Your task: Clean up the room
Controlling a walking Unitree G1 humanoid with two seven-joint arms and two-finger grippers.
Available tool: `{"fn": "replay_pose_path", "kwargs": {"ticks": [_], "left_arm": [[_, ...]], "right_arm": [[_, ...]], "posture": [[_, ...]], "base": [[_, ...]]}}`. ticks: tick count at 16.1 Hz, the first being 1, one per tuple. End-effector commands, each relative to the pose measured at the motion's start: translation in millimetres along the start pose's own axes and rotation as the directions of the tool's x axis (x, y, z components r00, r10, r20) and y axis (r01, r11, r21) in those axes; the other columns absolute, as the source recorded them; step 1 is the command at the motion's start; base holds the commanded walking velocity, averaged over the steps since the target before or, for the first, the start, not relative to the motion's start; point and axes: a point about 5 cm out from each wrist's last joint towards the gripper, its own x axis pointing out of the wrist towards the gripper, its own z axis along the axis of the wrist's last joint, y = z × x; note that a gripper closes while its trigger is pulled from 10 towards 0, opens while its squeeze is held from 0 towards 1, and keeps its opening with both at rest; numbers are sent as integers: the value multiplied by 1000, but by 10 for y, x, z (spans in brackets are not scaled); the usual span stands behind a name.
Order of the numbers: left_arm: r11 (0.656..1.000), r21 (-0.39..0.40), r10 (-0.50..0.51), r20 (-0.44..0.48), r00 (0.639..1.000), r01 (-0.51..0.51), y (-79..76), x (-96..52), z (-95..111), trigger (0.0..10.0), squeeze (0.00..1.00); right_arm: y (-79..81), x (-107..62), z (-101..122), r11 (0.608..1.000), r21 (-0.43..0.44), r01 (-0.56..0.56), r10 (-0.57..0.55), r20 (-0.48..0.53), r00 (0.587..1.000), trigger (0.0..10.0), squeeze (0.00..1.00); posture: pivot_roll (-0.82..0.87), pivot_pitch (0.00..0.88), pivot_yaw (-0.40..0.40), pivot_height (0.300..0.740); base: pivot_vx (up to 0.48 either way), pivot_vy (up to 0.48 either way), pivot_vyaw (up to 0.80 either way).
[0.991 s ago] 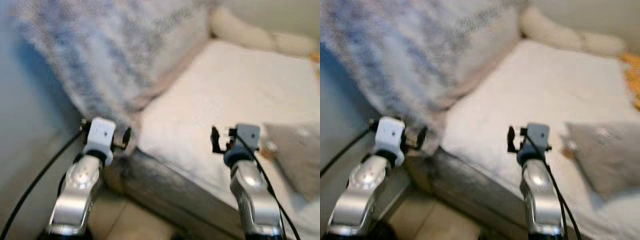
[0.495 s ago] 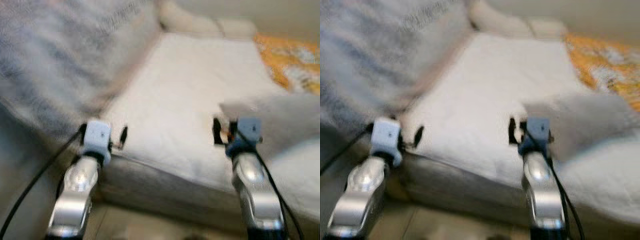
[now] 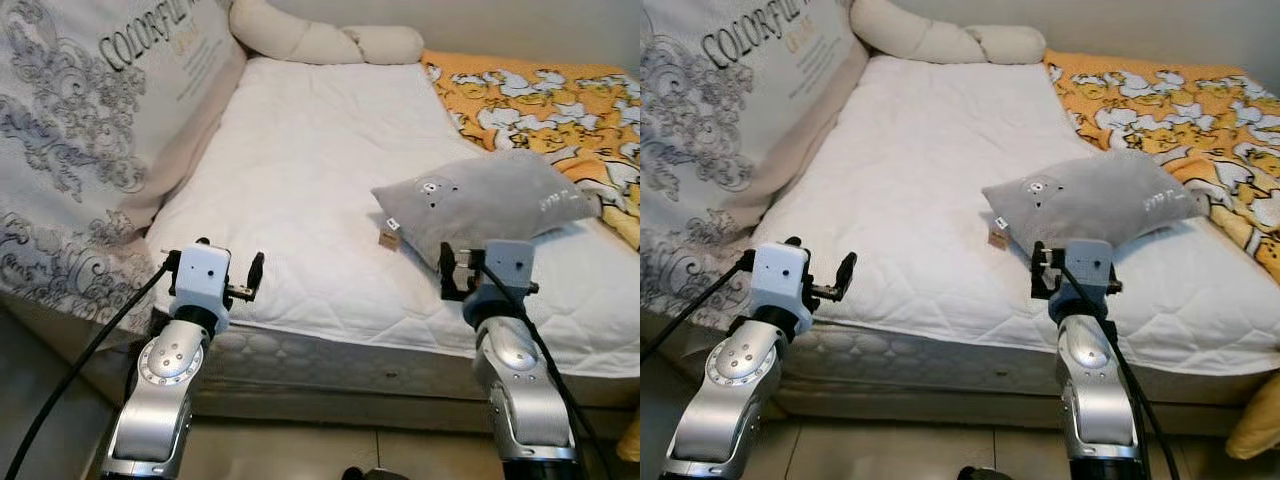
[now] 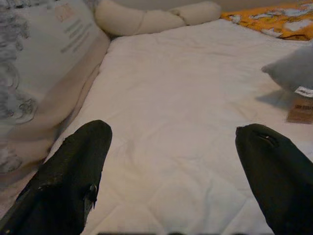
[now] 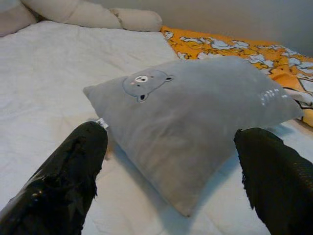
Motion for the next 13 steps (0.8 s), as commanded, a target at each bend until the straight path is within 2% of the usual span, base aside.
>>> {"fn": "replay_pose_path", "kwargs": {"ticks": [1,4,11,13], "left_arm": [[1000,-16,25,0,1000,-25,15,11,11,10000,0],[1000,1,22,11,1000,-22,24,29,19,10000,0],[1000,-4,22,18,1000,-22,14,62,45,10000,0],[998,-44,39,6,999,-39,23,62,28,10000,0]], "right_arm": [[7,-1,43,1000,-15,-9,9,23,1000,10000,1000],[18,-17,38,1000,-6,-18,18,24,1000,10000,1000],[28,-3,11,1000,-8,-29,29,1,1000,10000,1000],[25,-1,4,1000,-15,-25,25,-4,1000,10000,1000]], "posture": [[119,0,-11,740],[116,0,-9,740],[116,0,-7,740],[115,0,-6,740]], "base": [[0,0,0],[0,0,0],[0,-398,0],[0,-167,0]]}}
